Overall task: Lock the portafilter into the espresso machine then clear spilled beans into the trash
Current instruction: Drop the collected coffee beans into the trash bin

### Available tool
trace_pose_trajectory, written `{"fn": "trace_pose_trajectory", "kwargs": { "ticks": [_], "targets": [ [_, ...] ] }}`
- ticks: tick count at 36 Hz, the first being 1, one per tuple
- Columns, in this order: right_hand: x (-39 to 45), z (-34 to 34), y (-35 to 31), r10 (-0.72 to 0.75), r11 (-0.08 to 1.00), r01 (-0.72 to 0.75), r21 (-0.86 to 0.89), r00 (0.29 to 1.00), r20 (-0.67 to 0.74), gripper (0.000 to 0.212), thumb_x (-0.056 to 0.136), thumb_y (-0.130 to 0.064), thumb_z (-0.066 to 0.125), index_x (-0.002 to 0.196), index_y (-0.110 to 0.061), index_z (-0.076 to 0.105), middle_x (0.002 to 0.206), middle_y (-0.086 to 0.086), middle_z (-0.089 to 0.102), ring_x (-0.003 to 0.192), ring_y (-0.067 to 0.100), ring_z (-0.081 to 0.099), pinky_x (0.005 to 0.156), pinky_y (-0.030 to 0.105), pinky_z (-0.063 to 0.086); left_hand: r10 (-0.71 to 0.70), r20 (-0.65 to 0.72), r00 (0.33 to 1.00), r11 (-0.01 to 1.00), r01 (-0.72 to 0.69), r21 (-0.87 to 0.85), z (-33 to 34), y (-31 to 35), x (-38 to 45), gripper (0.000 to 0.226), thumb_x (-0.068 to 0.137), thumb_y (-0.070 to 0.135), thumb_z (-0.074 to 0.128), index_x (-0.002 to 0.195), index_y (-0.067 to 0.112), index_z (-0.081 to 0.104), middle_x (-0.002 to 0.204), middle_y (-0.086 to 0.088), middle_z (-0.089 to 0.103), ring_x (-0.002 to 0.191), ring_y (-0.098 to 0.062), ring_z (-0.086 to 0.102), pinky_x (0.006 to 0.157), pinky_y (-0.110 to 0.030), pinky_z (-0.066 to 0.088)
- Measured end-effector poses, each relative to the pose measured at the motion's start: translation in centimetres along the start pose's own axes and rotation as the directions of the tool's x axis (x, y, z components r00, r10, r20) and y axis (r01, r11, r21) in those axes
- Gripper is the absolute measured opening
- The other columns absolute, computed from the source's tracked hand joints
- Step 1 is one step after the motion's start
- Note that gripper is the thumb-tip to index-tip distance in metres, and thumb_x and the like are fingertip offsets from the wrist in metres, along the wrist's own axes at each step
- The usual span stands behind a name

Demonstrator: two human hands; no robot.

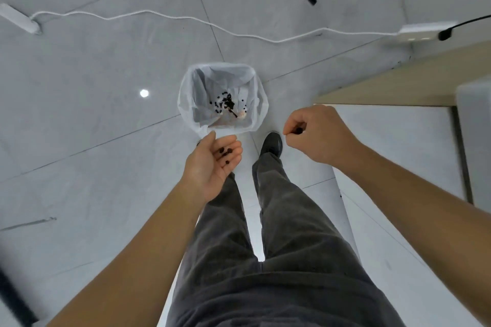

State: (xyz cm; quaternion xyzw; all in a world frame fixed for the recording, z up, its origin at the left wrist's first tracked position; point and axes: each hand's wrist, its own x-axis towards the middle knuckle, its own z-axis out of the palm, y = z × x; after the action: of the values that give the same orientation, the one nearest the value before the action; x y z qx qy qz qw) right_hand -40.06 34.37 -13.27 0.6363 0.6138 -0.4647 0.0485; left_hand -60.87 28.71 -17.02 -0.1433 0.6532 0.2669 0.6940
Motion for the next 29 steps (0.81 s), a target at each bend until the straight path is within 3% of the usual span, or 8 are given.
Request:
{"fn": "trace_pose_trajectory", "kwargs": {
  "ticks": [5, 20, 29],
  "targets": [
    [2.4, 3.2, -0.3, 0.033, 0.999, -0.033, 0.020, 0.999, 0.013, 0.013, 0.079, -0.005, 0.065, 0.082, -0.013, 0.076, 0.073, -0.006, 0.065, 0.059, 0.000, 0.054, 0.060, 0.007, 0.040, -0.006, -0.007, 1.000, 0.999, 0.006, 0.045, -1.8, 0.9, 2.9, 0.042, 0.102, 0.033, 0.042, 0.100, 0.001, 0.069, 0.087, -0.010, 0.072, 0.080, -0.019, 0.069, 0.080, -0.031, 0.057],
    [10.7, 12.0, 1.9, 0.061, 0.997, -0.064, 0.047, 0.996, 0.069, 0.010, 0.082, -0.012, 0.069, 0.086, -0.019, 0.075, 0.078, -0.008, 0.066, 0.062, -0.003, 0.056, 0.052, -0.005, 0.038, -0.009, -0.053, 0.999, 0.995, 0.014, 0.097, -5.5, 3.3, 13.2, 0.041, 0.101, 0.031, 0.046, 0.089, 0.002, 0.072, 0.078, -0.010, 0.072, 0.072, -0.020, 0.069, 0.074, -0.032, 0.058],
    [16.6, 15.7, 5.0, 0.075, 0.997, -0.076, 0.006, 0.988, 0.138, 0.014, 0.078, -0.007, 0.067, 0.083, -0.017, 0.075, 0.070, -0.011, 0.062, 0.060, 0.000, 0.056, 0.057, 0.008, 0.040, 0.011, -0.044, 0.999, 0.990, -0.005, 0.139, -5.6, 3.2, 21.9, 0.042, 0.101, 0.030, 0.044, 0.086, 0.003, 0.072, 0.082, -0.010, 0.071, 0.076, -0.020, 0.067, 0.074, -0.030, 0.059]
  ]
}}
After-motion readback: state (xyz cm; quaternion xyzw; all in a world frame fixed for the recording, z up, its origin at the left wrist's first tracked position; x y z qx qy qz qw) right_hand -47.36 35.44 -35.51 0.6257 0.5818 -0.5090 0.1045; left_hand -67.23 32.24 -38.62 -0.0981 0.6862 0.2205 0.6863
